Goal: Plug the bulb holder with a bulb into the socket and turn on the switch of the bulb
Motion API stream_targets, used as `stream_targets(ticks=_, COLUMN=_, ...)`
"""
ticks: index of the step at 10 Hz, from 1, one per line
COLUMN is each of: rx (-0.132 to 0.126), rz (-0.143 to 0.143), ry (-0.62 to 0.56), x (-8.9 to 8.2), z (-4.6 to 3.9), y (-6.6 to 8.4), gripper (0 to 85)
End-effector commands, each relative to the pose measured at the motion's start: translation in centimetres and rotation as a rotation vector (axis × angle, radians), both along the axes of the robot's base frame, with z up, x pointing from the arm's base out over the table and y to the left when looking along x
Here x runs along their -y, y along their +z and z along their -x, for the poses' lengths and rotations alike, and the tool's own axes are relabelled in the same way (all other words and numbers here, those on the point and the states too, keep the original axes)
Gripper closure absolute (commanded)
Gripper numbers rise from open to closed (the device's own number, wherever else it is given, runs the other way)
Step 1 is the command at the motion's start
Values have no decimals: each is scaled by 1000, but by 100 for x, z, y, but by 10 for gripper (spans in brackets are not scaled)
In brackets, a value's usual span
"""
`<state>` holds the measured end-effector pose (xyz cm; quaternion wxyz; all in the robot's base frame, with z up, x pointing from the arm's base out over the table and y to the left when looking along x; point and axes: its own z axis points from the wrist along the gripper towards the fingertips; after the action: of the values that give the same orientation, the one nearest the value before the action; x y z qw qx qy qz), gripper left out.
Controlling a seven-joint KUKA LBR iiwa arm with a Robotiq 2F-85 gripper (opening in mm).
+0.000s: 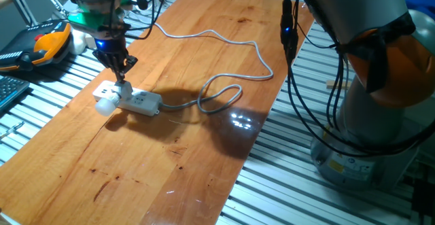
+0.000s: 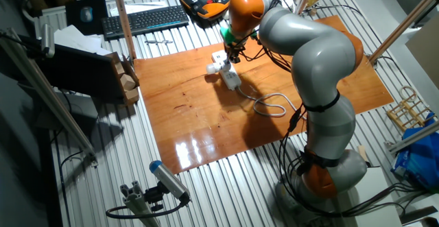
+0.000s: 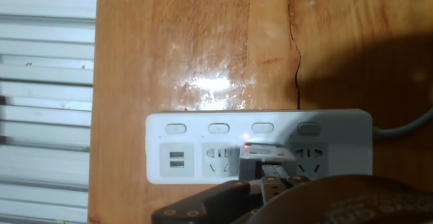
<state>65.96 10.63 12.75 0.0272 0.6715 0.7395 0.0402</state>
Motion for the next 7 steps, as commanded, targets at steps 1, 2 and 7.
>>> stream_targets(ticks=1, rx=1, rz=0, ry=0, x=-3, z=3, y=-18, gripper=850)
stream_targets(ticks=2, rx=1, rz=0, ry=0, x=-4, z=3, y=-22, gripper=850)
stream_targets(ticks=7, rx=-17, rz=-49, ry=-16, x=-15, z=2, y=-43, gripper=850)
